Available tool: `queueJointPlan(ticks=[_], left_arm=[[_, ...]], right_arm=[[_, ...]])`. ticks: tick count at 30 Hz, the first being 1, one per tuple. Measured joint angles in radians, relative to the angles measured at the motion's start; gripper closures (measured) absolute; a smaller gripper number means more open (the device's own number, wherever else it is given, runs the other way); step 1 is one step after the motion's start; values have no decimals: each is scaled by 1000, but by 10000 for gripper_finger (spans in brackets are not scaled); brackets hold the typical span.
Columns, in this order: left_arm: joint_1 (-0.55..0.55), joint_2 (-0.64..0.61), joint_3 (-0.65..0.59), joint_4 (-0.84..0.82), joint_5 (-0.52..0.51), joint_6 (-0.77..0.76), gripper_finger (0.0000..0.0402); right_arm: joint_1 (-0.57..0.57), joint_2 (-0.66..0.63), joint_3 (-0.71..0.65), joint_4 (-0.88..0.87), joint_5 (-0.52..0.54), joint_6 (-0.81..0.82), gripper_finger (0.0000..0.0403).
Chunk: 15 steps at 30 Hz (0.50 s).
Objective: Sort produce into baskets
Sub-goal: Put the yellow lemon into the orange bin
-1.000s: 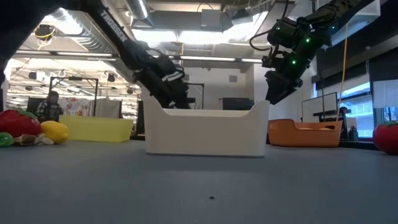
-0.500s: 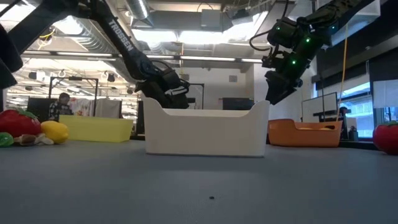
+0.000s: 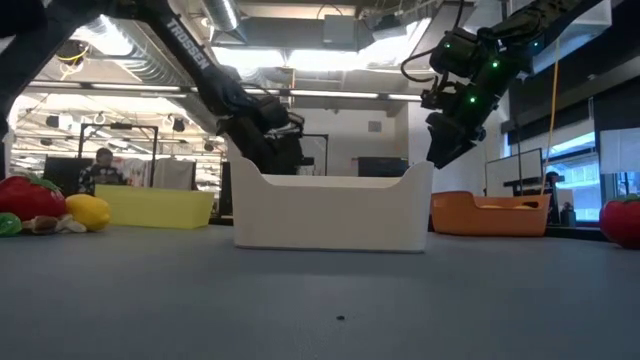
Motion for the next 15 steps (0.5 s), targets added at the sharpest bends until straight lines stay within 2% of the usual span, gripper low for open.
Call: queueJointPlan(ticks=[5,15], left_arm=[[-31,-69,0,-5,0,-1,180],[-161,-203,0,-5,5,32,177]], right_arm=[[0,0,0,10,-36,-3,116],[1,0,0,214,-340,-25,116]])
